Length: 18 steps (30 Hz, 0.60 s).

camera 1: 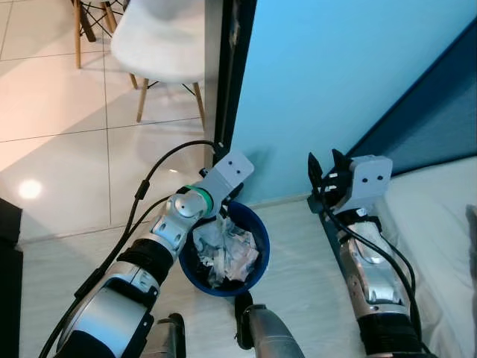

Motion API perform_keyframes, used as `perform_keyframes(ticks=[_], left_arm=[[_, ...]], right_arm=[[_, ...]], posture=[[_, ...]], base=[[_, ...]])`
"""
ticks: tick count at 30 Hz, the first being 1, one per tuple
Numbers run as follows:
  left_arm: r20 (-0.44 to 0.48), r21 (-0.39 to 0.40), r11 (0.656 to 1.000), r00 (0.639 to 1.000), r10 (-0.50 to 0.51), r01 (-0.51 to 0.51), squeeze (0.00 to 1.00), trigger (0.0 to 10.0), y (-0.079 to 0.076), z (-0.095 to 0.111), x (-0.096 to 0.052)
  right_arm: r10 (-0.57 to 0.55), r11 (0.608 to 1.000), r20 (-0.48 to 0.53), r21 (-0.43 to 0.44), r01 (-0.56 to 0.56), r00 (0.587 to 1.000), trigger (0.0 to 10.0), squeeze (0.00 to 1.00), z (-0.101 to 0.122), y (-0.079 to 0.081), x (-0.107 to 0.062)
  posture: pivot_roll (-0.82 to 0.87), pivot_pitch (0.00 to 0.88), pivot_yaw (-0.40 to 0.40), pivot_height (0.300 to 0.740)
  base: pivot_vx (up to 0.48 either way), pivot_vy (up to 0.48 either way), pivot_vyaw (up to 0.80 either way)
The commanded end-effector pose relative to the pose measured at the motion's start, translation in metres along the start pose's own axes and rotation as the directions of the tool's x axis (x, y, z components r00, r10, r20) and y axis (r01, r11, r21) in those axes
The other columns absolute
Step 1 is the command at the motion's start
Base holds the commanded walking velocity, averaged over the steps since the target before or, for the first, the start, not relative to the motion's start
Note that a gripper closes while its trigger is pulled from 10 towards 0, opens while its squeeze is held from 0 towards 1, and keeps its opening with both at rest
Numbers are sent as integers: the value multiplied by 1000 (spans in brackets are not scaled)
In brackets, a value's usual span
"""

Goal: Clean up the room

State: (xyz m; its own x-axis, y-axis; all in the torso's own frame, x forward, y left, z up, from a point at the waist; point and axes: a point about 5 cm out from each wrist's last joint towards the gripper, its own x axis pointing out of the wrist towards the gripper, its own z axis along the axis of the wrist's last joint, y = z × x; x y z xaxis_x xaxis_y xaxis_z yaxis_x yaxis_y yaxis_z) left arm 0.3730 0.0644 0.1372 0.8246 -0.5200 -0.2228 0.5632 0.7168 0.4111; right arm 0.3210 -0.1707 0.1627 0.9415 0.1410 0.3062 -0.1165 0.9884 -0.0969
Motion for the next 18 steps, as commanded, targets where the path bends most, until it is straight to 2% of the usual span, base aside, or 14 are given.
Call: perform_keyframes(ticks=[1,3,4,5,6,9,11,14,16,17,18], left_arm=[[-16,-25,1000,1000,-9,9,0,10000,-5,-10,-2],[36,-107,993,998,44,-40,0,10000,2,-13,-11],[36,-107,993,998,44,-40,0,10000,2,-13,-11],[69,-146,980,987,143,-132,0,10000,9,-17,-21],[76,-151,969,974,211,-198,0,10000,12,-21,-28],[81,-158,957,963,257,-242,0,10000,15,-26,-36],[63,-185,933,944,324,-308,0,10000,16,-41,-55],[44,-220,915,933,357,-339,0,10000,18,-48,-63],[16,-288,851,886,463,-440,0,10000,24,-55,-75],[16,-288,851,886,463,-440,0,10000,24,-55,-75],[12,-301,830,869,495,-469,0,10000,26,-56,-78]], right_arm=[[1,1000,-36,18,0,999,10000,0,-7,1,-5],[25,1000,-45,21,-24,999,10000,0,-6,4,-2],[25,1000,-45,21,-24,999,10000,0,-6,4,-2],[48,998,-48,31,-46,998,10000,0,-5,10,1],[64,997,-47,40,-62,997,10000,0,-6,15,2],[79,996,-46,49,-77,996,10000,0,-7,20,1],[95,992,-47,85,-91,994,10000,0,-10,33,-1],[98,990,-49,103,-92,994,10000,0,-12,39,-2],[116,986,-64,128,-107,991,10000,0,-16,50,-6],[116,986,-64,128,-107,991,10000,0,-16,50,-6],[123,985,-70,133,-113,990,10000,0,-18,53,-7]], posture=[[-174,251,24,732],[-157,220,9,732],[-157,220,9,732],[-145,192,5,732],[-139,181,5,732],[-137,175,4,732],[-124,141,0,732],[-119,129,-1,732],[-115,101,-10,732],[-115,101,-10,732],[-115,97,-12,732]], base=[[0,0,0],[0,0,0],[0,0,0],[0,0,0],[0,0,0],[0,0,0],[0,0,0],[0,0,0],[0,0,0],[0,0,0],[0,0,0]])
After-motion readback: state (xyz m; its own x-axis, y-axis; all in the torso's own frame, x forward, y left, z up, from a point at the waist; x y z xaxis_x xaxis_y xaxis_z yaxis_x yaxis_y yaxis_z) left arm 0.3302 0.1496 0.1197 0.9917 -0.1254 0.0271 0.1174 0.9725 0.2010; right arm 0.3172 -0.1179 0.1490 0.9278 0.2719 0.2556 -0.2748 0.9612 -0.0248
